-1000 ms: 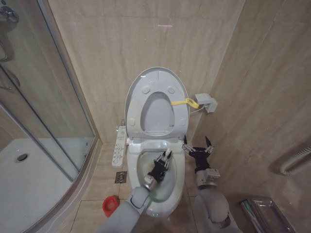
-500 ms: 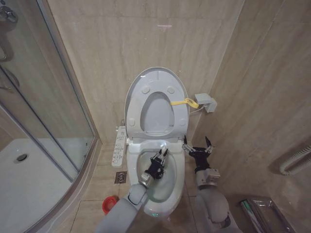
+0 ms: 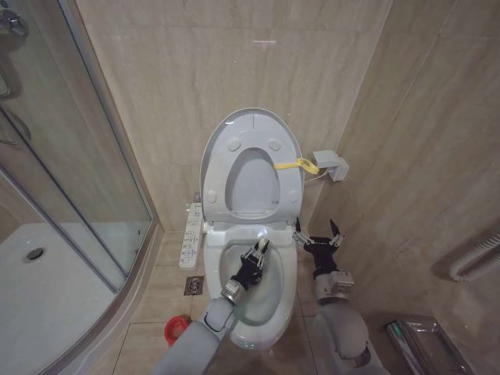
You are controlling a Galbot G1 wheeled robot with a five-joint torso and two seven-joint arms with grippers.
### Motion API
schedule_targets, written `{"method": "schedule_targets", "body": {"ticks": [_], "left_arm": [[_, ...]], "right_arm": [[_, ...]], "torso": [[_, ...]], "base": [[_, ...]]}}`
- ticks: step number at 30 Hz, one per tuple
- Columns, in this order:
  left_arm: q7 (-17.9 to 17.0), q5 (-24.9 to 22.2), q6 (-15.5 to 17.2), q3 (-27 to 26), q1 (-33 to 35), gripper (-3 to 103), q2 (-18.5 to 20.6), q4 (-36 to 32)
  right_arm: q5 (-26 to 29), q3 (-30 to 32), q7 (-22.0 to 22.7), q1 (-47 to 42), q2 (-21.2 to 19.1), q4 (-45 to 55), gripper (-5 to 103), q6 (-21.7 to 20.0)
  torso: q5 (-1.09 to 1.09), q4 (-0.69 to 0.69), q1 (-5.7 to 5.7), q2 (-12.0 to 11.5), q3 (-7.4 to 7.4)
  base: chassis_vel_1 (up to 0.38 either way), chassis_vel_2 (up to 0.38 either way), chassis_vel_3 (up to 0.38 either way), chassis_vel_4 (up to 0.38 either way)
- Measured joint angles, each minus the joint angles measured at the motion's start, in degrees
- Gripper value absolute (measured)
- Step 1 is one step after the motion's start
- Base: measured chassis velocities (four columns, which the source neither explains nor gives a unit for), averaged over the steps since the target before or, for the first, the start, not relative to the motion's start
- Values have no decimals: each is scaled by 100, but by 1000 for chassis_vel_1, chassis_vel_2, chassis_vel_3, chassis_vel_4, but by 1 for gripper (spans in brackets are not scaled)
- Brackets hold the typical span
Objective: Open the toilet lid, clean the toilet bowl with a toilet brush, close the toilet lid, and flush.
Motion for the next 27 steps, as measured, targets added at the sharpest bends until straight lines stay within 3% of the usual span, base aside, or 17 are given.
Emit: {"method": "schedule_targets", "body": {"ticks": [6, 10, 18, 27], "left_arm": [[14, 12, -21, 21, 23, 20, -3, -121], [0, -265, 172, 136, -5, 20, 47, -523], [48, -147, -52, 221, -184, 20, -45, 241], [66, -137, -48, 177, -265, 20, -118, 109]], "right_arm": [[0, 0, 0, 0, 0, 0, 100, 0], [0, -1, 0, 0, 0, 0, 100, 0], [0, -1, 0, 0, 0, 0, 100, 0], [0, -1, 0, 0, 0, 0, 100, 0]], "torso": [[0, 2, 0, 0, 0], [1, -1, 0, 0, 0], [0, 2, 0, 0, 0], [-1, -2, 0, 0, 0]], "base": [[0, 0, 0, 0], [0, 0, 0, 0], [0, 0, 0, 0], [0, 0, 0, 0]]}}
